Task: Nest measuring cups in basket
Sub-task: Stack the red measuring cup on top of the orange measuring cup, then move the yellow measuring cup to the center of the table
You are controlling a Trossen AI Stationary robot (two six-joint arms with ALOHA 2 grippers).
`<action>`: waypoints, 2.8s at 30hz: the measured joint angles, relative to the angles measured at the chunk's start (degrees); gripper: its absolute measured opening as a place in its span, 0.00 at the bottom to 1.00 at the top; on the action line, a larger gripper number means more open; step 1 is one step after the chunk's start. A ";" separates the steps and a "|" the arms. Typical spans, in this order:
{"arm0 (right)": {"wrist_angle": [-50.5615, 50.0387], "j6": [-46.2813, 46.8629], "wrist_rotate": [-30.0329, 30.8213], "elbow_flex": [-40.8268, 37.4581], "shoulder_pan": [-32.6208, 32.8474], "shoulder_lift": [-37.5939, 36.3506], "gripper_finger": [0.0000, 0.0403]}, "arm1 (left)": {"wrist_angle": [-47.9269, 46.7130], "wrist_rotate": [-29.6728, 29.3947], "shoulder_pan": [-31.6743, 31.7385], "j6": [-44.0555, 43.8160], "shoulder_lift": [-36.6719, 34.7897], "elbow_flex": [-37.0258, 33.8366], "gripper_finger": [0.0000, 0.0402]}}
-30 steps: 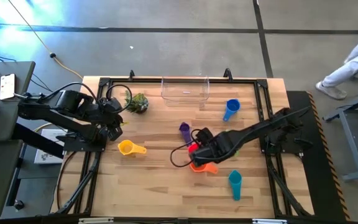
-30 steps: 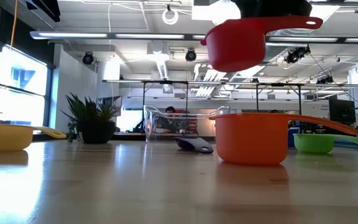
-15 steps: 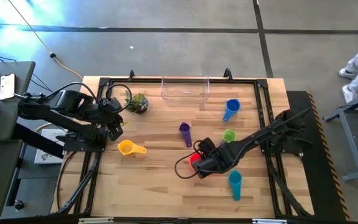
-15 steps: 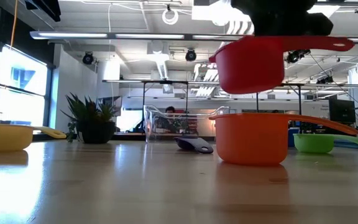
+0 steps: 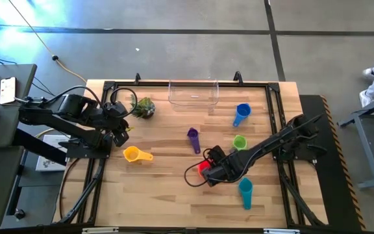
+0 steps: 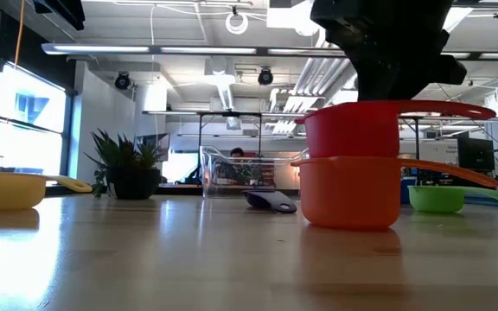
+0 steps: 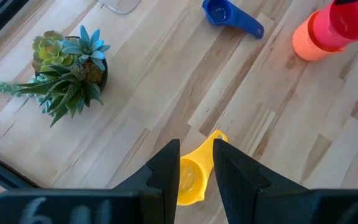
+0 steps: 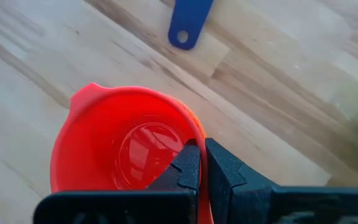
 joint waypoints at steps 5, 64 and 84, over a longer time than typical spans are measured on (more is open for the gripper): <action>0.03 -0.62 0.97 -0.02 -0.62 0.00 0.00 | 0.00 -0.32 0.00 -0.02 -0.01 0.00 0.21; -4.83 -36.35 -5.73 19.17 -16.12 0.87 0.16 | -2.18 0.76 -0.02 -12.30 0.02 0.00 0.21; -13.53 -75.34 -16.96 38.33 -34.58 0.85 0.16 | -5.73 11.35 -0.13 -36.88 2.88 -11.47 0.21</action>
